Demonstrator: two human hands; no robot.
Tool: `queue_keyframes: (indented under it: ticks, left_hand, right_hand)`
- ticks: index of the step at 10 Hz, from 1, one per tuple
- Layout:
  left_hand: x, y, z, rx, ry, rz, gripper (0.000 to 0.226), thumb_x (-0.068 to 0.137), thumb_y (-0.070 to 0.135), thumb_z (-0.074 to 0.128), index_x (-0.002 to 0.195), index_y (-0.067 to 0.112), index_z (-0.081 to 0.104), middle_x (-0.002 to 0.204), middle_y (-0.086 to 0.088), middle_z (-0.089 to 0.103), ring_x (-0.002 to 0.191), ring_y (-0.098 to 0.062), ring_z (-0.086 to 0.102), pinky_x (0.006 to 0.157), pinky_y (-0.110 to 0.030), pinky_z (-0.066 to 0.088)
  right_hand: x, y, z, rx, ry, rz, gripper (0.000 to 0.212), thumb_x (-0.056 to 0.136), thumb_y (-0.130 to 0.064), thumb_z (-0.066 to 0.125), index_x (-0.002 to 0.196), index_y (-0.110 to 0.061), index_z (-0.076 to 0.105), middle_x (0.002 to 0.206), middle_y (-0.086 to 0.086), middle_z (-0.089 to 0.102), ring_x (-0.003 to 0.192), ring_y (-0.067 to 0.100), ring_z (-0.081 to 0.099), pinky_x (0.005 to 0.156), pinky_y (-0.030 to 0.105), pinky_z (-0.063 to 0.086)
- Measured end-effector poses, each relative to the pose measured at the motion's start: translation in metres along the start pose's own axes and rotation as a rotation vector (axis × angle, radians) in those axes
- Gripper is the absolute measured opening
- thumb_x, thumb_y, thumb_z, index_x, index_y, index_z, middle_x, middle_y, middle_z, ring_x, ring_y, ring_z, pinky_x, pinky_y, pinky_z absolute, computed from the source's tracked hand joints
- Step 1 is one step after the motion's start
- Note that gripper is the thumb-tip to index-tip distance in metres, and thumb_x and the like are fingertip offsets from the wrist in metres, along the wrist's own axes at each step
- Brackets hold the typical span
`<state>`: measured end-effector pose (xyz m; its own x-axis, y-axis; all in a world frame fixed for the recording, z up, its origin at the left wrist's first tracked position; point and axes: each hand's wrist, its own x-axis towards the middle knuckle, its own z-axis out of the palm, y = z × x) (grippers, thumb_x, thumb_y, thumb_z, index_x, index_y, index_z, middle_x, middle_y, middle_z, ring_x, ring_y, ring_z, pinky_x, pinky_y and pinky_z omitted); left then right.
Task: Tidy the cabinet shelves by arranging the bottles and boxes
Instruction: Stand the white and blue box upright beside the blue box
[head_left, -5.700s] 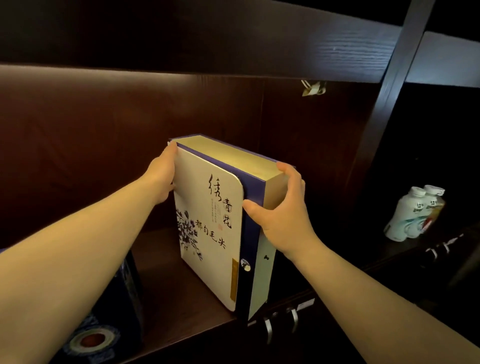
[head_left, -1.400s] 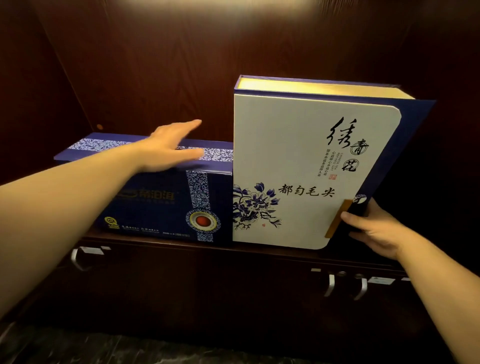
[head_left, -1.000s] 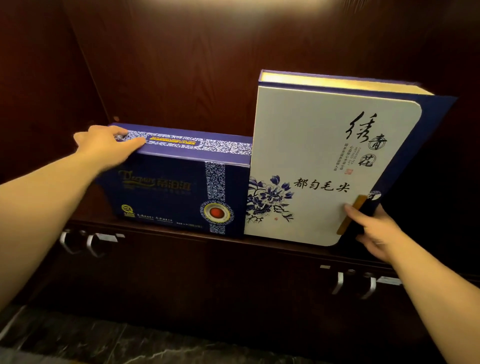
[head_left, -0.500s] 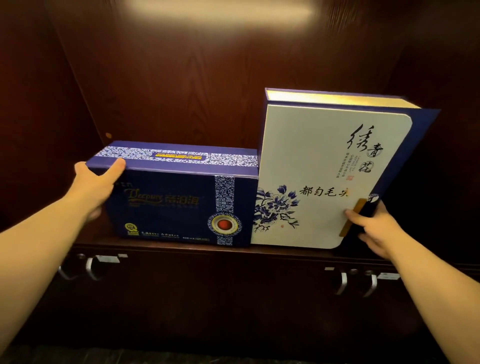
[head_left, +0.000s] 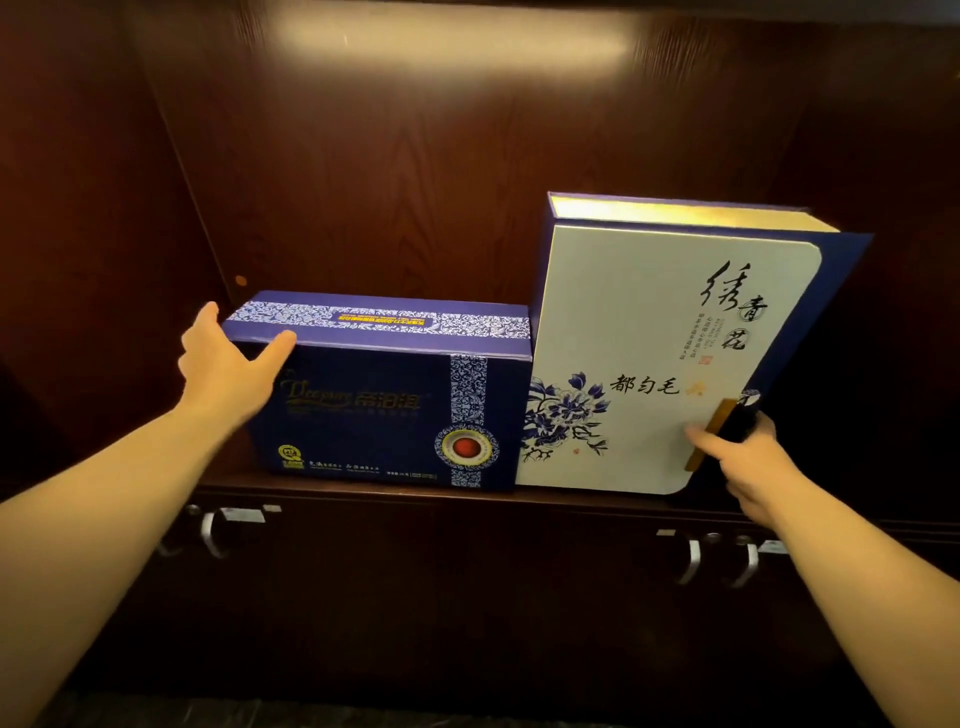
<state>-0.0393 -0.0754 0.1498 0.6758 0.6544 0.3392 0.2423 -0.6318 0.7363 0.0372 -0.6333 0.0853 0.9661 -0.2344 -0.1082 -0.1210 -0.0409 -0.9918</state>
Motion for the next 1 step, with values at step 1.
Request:
queue_keyframes:
  ticks: [1]
  left_hand:
    - [-0.0232, 0.0154, -0.006, 0.145, 0.05, 0.292, 0.077, 0.088, 0.041, 0.071, 0.143, -0.001, 0.037, 0.141, -0.029, 0.042, 0.132, -0.046, 0.035, 0.109, -0.057, 0.026]
  right_hand:
    - [-0.0244, -0.0023, 0.0111, -0.072, 0.097, -0.032, 0.105, 0.079, -0.033, 0.081, 0.156, -0.025, 0.011, 0.157, 0.009, 0.032, 0.14, 0.032, 0.033, 0.111, 0.051, 0.03]
